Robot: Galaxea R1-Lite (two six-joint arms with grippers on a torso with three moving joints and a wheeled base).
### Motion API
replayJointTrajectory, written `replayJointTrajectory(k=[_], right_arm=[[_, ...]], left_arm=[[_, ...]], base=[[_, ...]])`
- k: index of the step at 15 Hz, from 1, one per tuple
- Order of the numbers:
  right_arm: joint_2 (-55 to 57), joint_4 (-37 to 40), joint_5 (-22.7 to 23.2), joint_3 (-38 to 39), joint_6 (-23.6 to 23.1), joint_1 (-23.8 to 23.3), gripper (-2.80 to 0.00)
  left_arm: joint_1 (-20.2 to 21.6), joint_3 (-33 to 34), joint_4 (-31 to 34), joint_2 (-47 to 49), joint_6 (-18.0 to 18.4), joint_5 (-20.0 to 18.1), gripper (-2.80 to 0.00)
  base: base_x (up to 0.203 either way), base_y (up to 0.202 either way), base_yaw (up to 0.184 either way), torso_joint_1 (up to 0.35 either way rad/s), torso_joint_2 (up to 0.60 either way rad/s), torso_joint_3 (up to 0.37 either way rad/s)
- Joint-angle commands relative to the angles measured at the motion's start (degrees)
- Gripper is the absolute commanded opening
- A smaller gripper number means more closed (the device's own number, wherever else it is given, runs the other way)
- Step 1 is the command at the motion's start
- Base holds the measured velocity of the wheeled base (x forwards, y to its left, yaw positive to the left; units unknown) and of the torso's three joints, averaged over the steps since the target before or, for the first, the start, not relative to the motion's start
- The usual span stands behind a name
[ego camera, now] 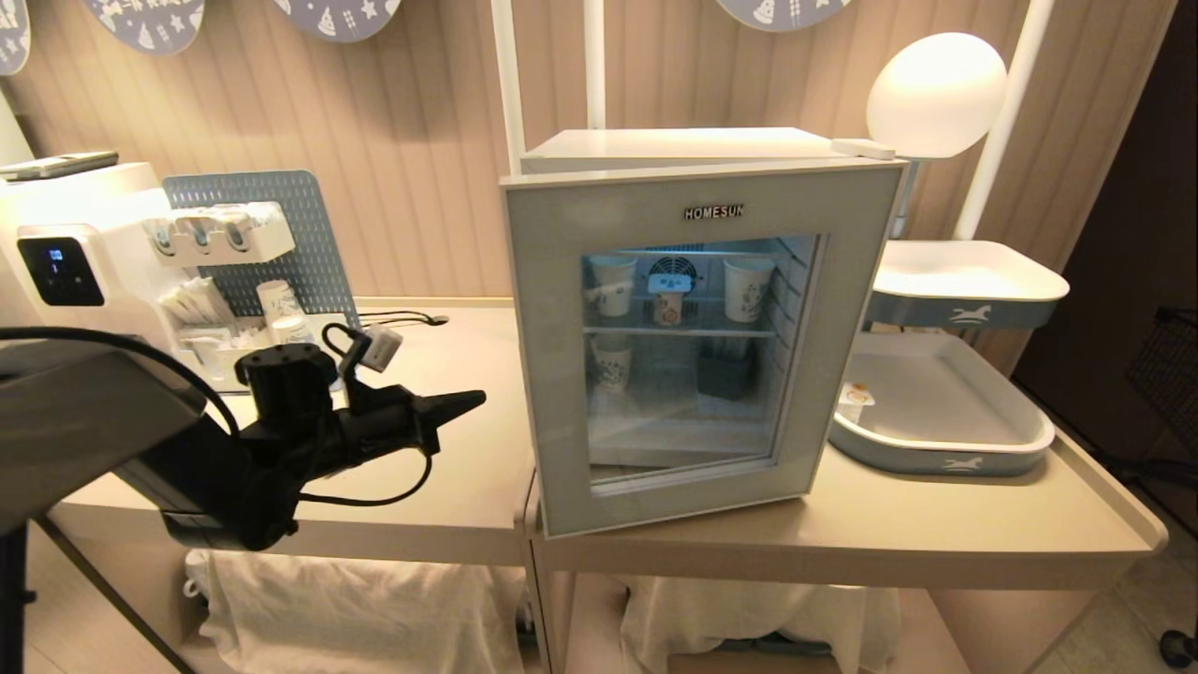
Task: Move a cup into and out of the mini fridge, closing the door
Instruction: Open the freezer door
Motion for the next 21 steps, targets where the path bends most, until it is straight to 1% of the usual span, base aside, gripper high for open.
replayJointTrajectory(k=[1, 4, 7, 9, 12, 15, 17, 18, 21], right_arm=[[0.1, 0.0, 0.0, 0.0, -0.1, 0.0, -2.8], [0.1, -0.1, 0.0, 0.0, -0.1, 0.0, -2.8], [0.1, -0.1, 0.0, 0.0, -0.1, 0.0, -2.8], [0.1, -0.1, 0.1, 0.0, -0.1, 0.0, -2.8], [0.1, -0.1, 0.0, 0.0, -0.1, 0.0, -2.8], [0.1, 0.0, 0.0, 0.0, -0.1, 0.0, -2.8], [0.1, -0.1, 0.1, 0.0, -0.1, 0.0, -2.8], [0.1, -0.1, 0.0, 0.0, -0.1, 0.0, -2.8], [0.1, 0.0, 0.0, 0.0, -0.1, 0.0, -2.8]], left_arm=[[-2.5, -1.9, 0.4, 1.4, 0.1, 1.1, -2.8], [-5.8, -4.4, 1.6, 2.5, 0.1, 1.5, -2.8], [-9.1, -6.4, 2.3, 4.0, 0.4, 5.7, -2.8], [-10.1, -7.2, 3.7, 4.2, 0.6, 6.2, -2.8], [-10.5, -4.7, 4.1, 1.2, 0.4, 5.9, -2.8], [-11.8, 0.1, 3.8, -4.3, 0.1, 4.4, -2.8], [-14.4, 2.6, 3.7, -7.4, -0.1, 2.9, -2.8], [-15.9, 3.0, 3.8, -8.1, -0.2, 2.7, -2.8], [-22.7, 2.8, 4.1, -8.6, -0.3, 2.8, -2.8]], base=[[0.0, 0.0, 0.0, 0.0, 0.0, 0.0], [0.0, 0.0, 0.0, 0.0, 0.0, 0.0], [0.0, 0.0, 0.0, 0.0, 0.0, 0.0], [0.0, 0.0, 0.0, 0.0, 0.0, 0.0], [0.0, 0.0, 0.0, 0.0, 0.0, 0.0], [0.0, 0.0, 0.0, 0.0, 0.0, 0.0], [0.0, 0.0, 0.0, 0.0, 0.0, 0.0], [0.0, 0.0, 0.0, 0.0, 0.0, 0.0], [0.0, 0.0, 0.0, 0.0, 0.0, 0.0]])
